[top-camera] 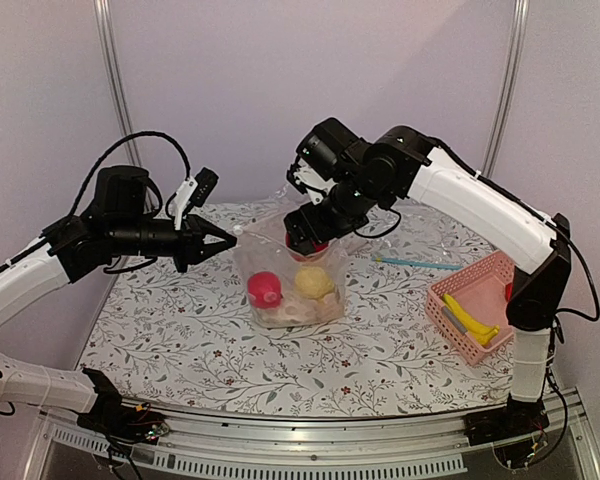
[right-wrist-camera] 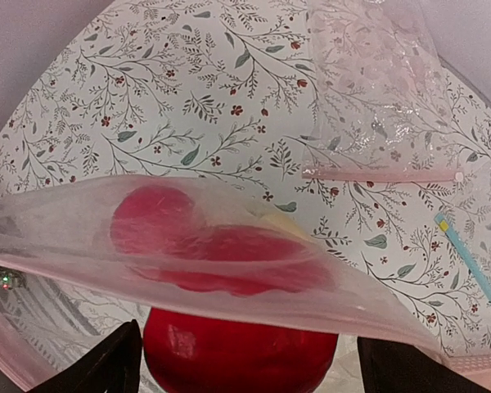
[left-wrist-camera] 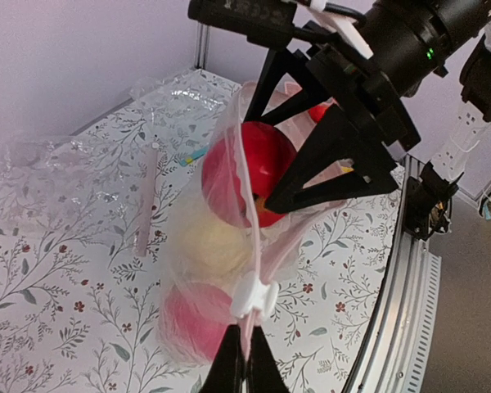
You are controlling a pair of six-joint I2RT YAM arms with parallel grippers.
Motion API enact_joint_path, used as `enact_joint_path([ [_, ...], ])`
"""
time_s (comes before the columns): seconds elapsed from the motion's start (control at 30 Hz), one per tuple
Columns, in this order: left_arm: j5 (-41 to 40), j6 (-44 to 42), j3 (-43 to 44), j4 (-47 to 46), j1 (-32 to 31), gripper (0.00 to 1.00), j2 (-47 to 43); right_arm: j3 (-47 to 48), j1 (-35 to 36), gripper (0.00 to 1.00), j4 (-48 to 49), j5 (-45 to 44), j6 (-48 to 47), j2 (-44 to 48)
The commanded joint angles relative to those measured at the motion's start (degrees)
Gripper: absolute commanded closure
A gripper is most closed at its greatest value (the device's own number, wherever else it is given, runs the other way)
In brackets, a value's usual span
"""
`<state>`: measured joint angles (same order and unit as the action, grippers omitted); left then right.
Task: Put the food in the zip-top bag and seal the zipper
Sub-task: Place the fake fruit in the zipper food storage bag.
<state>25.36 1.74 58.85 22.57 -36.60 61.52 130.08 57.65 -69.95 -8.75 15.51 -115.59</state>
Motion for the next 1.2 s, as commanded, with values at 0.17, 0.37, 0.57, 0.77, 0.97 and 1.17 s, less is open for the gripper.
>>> enact_joint_path([
  [0.17, 0.2, -0.1, -0.5, -1.8, -0.7, 1.0, -0.1, 1.1, -0.1, 0.04, 0.9, -2.9, 0.5, 0.1],
  [0.37, -0.6, -0.3, -0.3, -1.5, -0.7, 1.0, -0.1, 1.0, -0.2, 0.01, 0.3, -5.7, 0.9, 2.3],
  [0.57, -1.5, -0.7, -0.2, -1.0, -0.7, 1.0, -0.4, 1.0, -0.1, 0.01, -2.0, -11.9, 1.1, 4.2],
  [0.77, -1.6, -0.7, -0.2, -1.1, -0.7, 1.0, -0.6, 0.5, -0.1, 0.01, -1.4, -11.3, 0.5, 6.2],
  [0.97, -2.3, -0.5, -0.1, -1.0, -0.7, 1.0, -0.6, -3.6, -0.2, 0.01, 0.9, -13.1, -0.3, 11.8],
  [1.17, -2.1, -0.4, -0.1, -0.9, -0.7, 1.0, -0.8, -7.1, -0.7, 0.06, 0.0, -15.8, 0.0, 12.3],
])
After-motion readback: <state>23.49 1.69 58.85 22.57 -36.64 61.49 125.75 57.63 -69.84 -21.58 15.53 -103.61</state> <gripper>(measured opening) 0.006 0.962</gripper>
